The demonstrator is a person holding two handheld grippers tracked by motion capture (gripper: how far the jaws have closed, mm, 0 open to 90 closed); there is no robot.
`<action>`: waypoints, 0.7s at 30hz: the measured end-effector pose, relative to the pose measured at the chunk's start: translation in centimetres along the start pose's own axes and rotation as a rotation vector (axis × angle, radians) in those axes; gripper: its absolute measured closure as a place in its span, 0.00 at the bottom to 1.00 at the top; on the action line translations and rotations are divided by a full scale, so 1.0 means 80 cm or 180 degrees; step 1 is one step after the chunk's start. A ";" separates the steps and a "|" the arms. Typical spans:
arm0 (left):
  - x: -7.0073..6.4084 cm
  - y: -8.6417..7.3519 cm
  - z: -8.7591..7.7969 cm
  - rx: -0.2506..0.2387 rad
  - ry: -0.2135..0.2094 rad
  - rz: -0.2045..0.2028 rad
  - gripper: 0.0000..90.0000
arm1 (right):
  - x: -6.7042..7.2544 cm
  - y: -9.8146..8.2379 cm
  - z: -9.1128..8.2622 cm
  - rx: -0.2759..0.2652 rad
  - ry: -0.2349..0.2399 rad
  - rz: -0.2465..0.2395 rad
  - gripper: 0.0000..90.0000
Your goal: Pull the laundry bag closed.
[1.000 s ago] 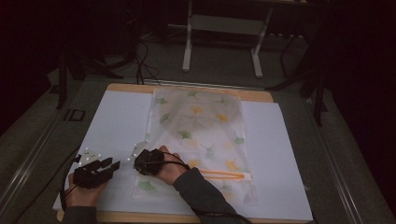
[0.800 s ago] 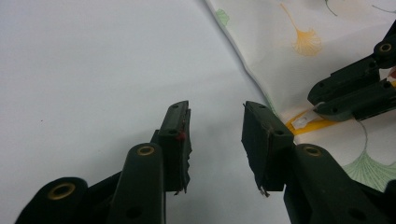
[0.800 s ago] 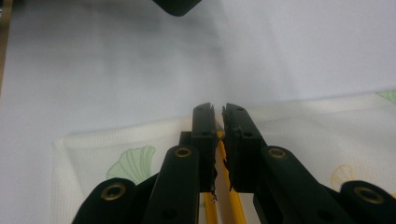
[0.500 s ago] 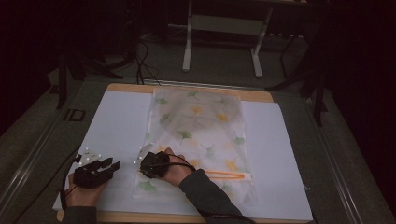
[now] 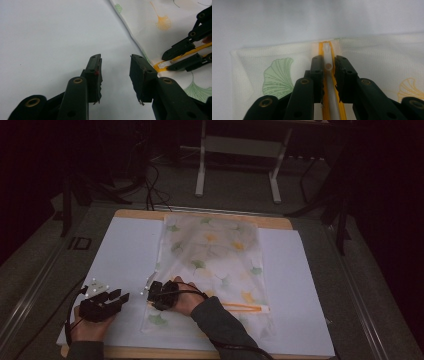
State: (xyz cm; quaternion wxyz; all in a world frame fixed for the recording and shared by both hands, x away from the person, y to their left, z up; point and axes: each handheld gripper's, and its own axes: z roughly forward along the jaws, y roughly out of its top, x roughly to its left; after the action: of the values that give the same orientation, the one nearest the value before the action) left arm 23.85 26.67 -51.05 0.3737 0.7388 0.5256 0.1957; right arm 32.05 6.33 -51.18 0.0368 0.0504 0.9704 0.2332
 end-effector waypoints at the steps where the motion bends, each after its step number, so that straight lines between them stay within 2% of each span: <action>1: 0.000 0.000 0.000 -0.0003 0.0000 -0.0006 0.69 | -0.001 0.001 0.000 0.0029 0.0027 0.0018 0.85; 3: -0.001 0.000 0.000 0.0002 -0.0005 0.0001 0.69 | -0.004 0.003 0.001 0.0059 0.0072 0.0042 0.85; 6: -0.001 0.000 0.001 0.0007 -0.0009 0.0002 0.69 | -0.004 0.008 0.002 0.0142 0.0108 -0.0002 0.90; 8: -0.001 0.000 0.000 0.0010 -0.0012 0.0010 0.69 | 0.001 0.012 0.002 0.0209 0.0040 -0.0078 0.92; 11: -0.001 0.000 0.000 0.0013 -0.0023 0.0020 0.69 | 0.002 0.014 0.002 0.0261 0.0017 -0.0104 0.93; 16: -0.002 0.001 0.000 0.0029 -0.0068 0.0026 0.69 | 0.004 0.009 0.001 0.0172 -0.0013 -0.0128 0.94; 21: -0.005 0.003 -0.002 0.0027 -0.0197 0.0013 0.69 | 0.004 0.005 -0.001 0.0119 -0.0025 -0.0118 0.94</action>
State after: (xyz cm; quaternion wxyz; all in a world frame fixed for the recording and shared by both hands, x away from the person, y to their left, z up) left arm 23.77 26.33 -50.74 0.3863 0.7471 0.5131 0.1713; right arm 31.72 6.71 -50.95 0.0440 0.0340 0.9752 0.2142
